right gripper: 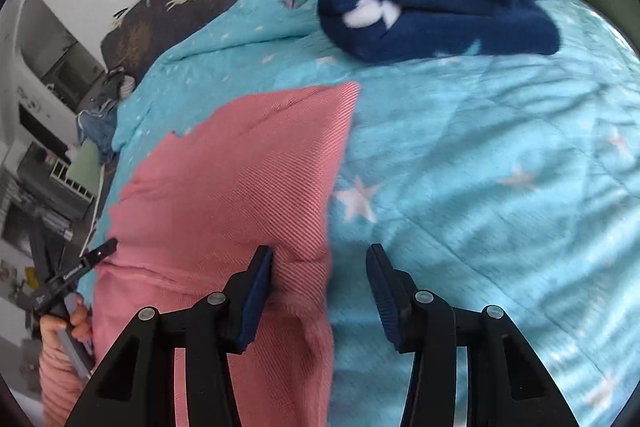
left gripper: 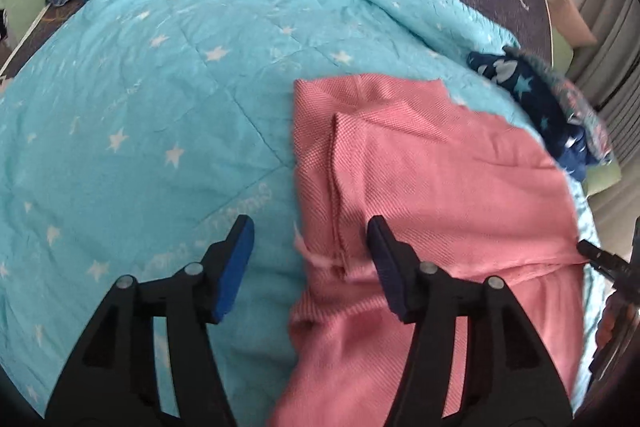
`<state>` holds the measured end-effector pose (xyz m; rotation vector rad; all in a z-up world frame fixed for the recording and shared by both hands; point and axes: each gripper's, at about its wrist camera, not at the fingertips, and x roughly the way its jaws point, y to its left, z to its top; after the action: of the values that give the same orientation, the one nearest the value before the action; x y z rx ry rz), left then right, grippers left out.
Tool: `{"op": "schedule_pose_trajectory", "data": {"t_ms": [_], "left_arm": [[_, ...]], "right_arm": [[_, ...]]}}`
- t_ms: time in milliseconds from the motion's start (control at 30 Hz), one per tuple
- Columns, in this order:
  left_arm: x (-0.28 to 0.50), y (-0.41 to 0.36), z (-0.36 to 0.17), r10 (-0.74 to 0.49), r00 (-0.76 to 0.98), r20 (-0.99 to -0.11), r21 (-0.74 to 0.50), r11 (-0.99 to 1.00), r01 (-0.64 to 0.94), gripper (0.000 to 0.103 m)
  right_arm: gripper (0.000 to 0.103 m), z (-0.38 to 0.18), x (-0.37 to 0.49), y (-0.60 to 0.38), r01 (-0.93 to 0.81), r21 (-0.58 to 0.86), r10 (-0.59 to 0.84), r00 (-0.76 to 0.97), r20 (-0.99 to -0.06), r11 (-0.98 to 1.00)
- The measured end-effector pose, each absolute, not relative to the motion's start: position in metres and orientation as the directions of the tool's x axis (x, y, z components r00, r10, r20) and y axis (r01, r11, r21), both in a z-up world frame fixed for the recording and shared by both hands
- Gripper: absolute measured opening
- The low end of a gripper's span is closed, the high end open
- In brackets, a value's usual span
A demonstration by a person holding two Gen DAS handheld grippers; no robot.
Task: Fold small clothes
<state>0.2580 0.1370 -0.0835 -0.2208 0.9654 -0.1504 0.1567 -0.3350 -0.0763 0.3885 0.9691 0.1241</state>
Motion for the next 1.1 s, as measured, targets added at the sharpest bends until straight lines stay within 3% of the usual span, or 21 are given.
{"op": "schedule_pose_trajectory", "data": {"t_ms": [133,200,267,300,333,367,733,833,900,1100], "left_arm": [[0.231,0.132,-0.064,-0.272,0.626,-0.731,-0.259,0.959,0.114,0.06],[0.236,0.128,-0.076,-0.208,0.591,-0.779,-0.193,0.977,0.09,0.06],[0.245,0.128,-0.097,-0.157,0.534,-0.831,-0.149,0.987,0.058,0.065],[0.244,0.131,-0.102,-0.172,0.544,-0.821,-0.174,0.984,0.048,0.066],[0.239,0.136,-0.101,-0.182,0.562,-0.807,-0.198,0.98,0.032,0.066],[0.233,0.139,-0.098,-0.189,0.556,-0.81,-0.217,0.976,0.016,0.066],[0.14,0.146,-0.059,-0.285,0.616,-0.735,-0.254,0.957,0.139,0.066],[0.118,0.148,-0.062,-0.301,0.627,-0.719,-0.275,0.951,0.141,0.074],[0.104,0.146,-0.064,-0.297,0.635,-0.713,-0.265,0.953,0.148,0.079],[0.078,0.142,-0.072,-0.226,0.635,-0.738,-0.174,0.974,0.145,0.079]], "right_arm": [[0.049,-0.056,0.135,-0.336,0.005,0.431,0.336,0.619,-0.71,0.902],[0.049,-0.055,0.13,-0.33,-0.051,0.455,0.385,0.623,-0.681,0.889],[0.048,-0.067,0.137,-0.32,-0.034,0.436,0.376,0.57,-0.731,0.899],[0.04,-0.079,0.143,-0.319,0.024,0.386,0.314,0.536,-0.783,0.922],[0.021,-0.086,0.145,-0.321,0.061,0.359,0.276,0.523,-0.806,0.932],[0.016,-0.091,0.144,-0.325,0.094,0.355,0.258,0.522,-0.813,0.93],[0.023,-0.064,0.063,-0.329,0.016,0.425,0.337,0.581,-0.74,0.905],[0.023,-0.063,0.048,-0.324,-0.006,0.418,0.345,0.576,-0.741,0.908],[0.024,-0.062,0.041,-0.319,-0.027,0.402,0.343,0.577,-0.742,0.915],[0.027,-0.062,0.023,-0.308,-0.079,0.364,0.342,0.567,-0.749,0.928]]}}
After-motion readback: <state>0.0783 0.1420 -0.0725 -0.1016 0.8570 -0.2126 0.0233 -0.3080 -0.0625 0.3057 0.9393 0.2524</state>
